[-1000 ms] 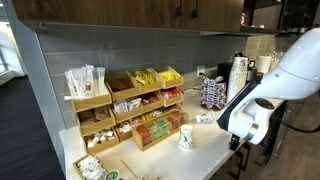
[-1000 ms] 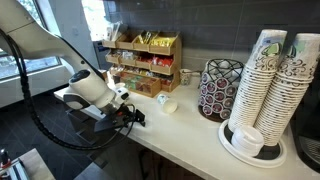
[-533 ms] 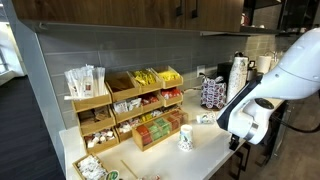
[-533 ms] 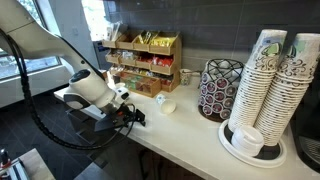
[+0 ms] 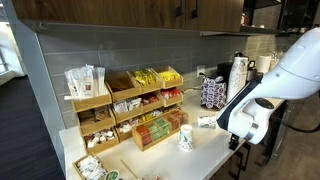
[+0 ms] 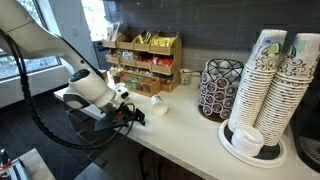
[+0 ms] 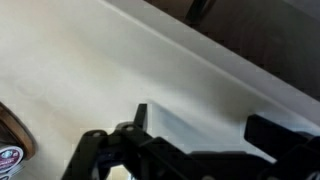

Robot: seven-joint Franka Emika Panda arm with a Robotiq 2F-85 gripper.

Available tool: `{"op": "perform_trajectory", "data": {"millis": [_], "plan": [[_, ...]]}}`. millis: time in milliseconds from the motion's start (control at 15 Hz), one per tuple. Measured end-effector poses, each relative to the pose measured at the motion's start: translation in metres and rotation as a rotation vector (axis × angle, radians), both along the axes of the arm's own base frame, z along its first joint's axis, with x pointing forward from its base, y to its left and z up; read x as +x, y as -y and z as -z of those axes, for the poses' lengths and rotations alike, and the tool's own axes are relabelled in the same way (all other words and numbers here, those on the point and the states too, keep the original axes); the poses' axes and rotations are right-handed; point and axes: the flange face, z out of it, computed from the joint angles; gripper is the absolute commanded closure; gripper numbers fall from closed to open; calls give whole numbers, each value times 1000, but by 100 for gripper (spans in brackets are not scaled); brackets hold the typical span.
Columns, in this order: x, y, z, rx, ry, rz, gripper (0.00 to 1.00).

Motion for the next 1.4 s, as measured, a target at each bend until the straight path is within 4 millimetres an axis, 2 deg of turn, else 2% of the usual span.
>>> {"op": "perform_trajectory", "data": {"millis": [533,867,1067,1267,1400], "plan": [[-12,-16,-6,12,7,-19,0],[-19,-22,-6,196,-4,49,0],[-14,-26,-21,310,14,88,0],[-10,-29,-52,378,81,107,0],[-12,-28,-60,388,100,107,0]]}}
